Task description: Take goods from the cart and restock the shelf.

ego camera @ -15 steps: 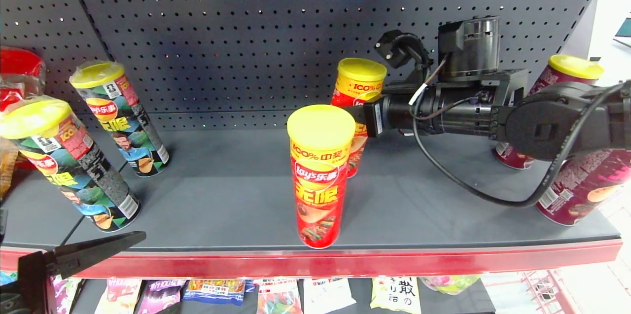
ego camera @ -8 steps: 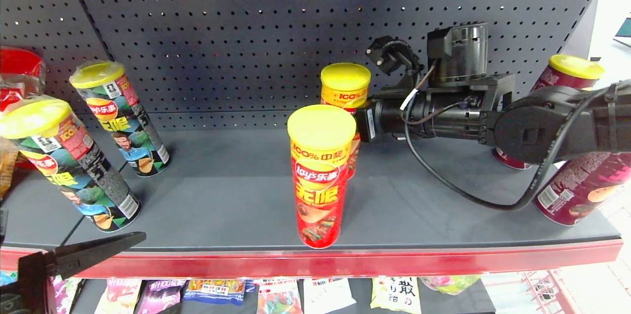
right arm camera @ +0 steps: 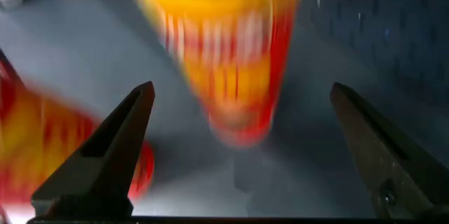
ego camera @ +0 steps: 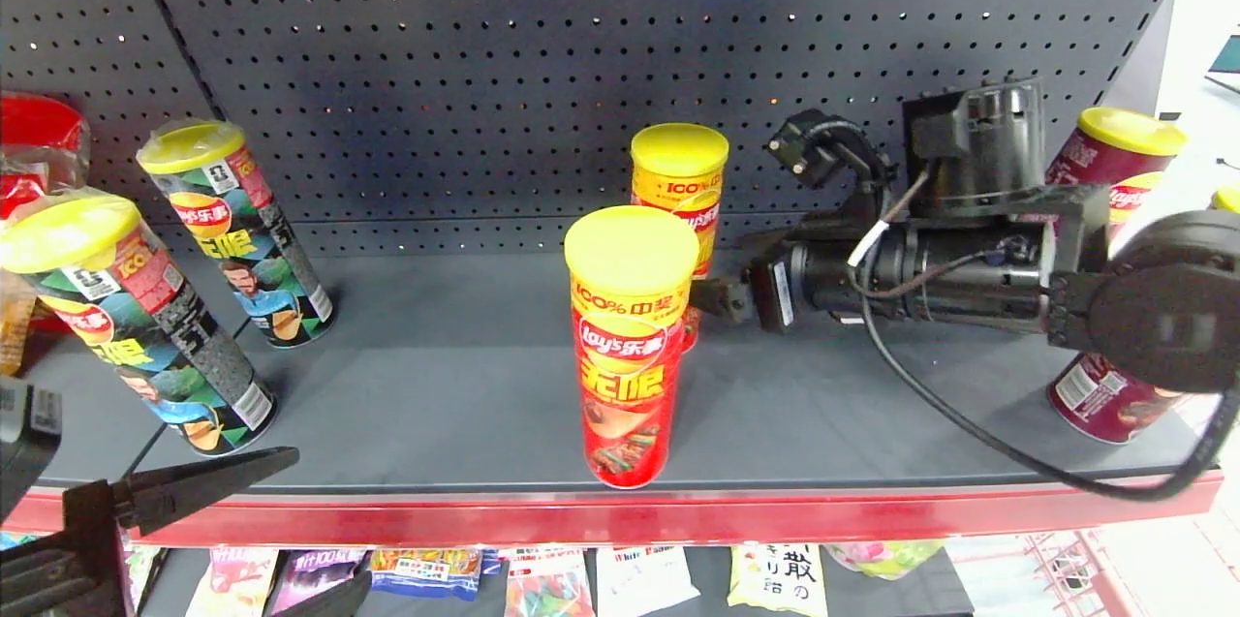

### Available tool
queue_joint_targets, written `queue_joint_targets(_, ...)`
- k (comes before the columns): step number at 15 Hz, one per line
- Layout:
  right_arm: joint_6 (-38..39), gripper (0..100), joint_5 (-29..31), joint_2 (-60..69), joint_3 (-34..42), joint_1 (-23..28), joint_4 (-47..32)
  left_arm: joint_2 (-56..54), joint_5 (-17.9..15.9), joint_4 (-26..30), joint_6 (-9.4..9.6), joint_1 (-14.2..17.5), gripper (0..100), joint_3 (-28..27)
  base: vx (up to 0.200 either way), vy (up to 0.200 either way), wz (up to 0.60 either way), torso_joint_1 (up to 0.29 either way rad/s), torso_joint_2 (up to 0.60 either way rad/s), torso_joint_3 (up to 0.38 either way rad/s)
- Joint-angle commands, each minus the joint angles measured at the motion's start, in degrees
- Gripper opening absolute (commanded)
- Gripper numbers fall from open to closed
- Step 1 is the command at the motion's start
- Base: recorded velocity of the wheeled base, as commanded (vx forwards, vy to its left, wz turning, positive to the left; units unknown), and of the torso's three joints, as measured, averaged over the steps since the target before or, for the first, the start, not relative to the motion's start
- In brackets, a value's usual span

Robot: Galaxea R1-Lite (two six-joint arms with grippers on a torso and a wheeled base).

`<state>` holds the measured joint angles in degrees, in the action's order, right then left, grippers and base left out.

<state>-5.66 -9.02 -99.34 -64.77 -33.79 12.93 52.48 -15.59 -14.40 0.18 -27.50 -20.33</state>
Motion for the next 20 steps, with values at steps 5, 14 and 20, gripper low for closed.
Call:
queue_joint_targets(5,0.6,100,1.4,29.1,29.5,0.2,0.0,13.7,-0.1,-0.4,0.17,2.1,100,-7.0,0.000,0.000,0.00,0.000,0.00,0.000)
queue_joint_targets(14,0.6,100,4.1,70.9,47.5,8.7,-11.5,31.1,-0.2,-0.5,0.43,2.0,100,-16.1,0.000,0.000,0.00,0.000,0.00,0.000)
queue_joint_targets(20,3.0,100,4.4,84.9,46.9,18.7,-25.2,39.1,-0.1,-0.5,0.61,-0.3,100,-21.9,0.000,0.000,0.00,0.000,0.00,0.000)
